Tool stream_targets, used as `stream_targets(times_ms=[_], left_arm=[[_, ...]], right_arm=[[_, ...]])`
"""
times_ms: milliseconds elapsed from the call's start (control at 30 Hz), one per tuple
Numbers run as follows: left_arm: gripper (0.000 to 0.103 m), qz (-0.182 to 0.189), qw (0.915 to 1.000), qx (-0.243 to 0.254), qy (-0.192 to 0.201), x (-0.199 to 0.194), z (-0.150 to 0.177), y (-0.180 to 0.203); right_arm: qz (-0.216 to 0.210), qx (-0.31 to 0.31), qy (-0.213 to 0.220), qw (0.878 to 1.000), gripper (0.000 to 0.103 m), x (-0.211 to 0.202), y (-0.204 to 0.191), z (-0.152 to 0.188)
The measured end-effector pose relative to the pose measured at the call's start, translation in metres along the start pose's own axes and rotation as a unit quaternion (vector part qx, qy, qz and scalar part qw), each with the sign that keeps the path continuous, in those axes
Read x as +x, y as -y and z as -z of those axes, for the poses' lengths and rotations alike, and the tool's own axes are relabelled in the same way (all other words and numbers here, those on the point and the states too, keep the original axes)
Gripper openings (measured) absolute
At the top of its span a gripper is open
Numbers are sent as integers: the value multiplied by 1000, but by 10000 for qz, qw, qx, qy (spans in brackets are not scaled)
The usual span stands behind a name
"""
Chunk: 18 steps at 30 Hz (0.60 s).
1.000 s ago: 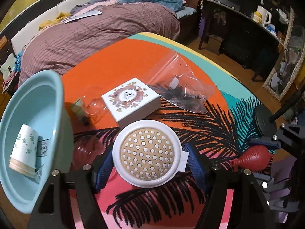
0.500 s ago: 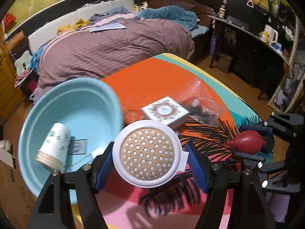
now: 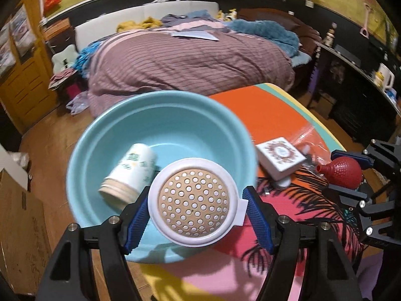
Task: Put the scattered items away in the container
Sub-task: 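Carry the puff compact and red bulb over the basin with both tools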
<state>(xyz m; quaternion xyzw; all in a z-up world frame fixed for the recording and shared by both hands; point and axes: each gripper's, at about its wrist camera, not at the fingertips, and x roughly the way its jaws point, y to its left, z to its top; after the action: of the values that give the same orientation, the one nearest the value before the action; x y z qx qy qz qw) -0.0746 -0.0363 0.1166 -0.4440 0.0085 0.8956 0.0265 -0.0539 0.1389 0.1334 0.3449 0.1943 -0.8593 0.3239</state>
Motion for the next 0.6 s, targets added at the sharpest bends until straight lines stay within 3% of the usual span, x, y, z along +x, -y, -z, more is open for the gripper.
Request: stream_targets(times_ms=[600], left_arm=[[76, -339, 9969, -656, -290, 39, 6, -79]], right_arm=[[-672, -159, 29, 9976, 46, 86, -35, -83]])
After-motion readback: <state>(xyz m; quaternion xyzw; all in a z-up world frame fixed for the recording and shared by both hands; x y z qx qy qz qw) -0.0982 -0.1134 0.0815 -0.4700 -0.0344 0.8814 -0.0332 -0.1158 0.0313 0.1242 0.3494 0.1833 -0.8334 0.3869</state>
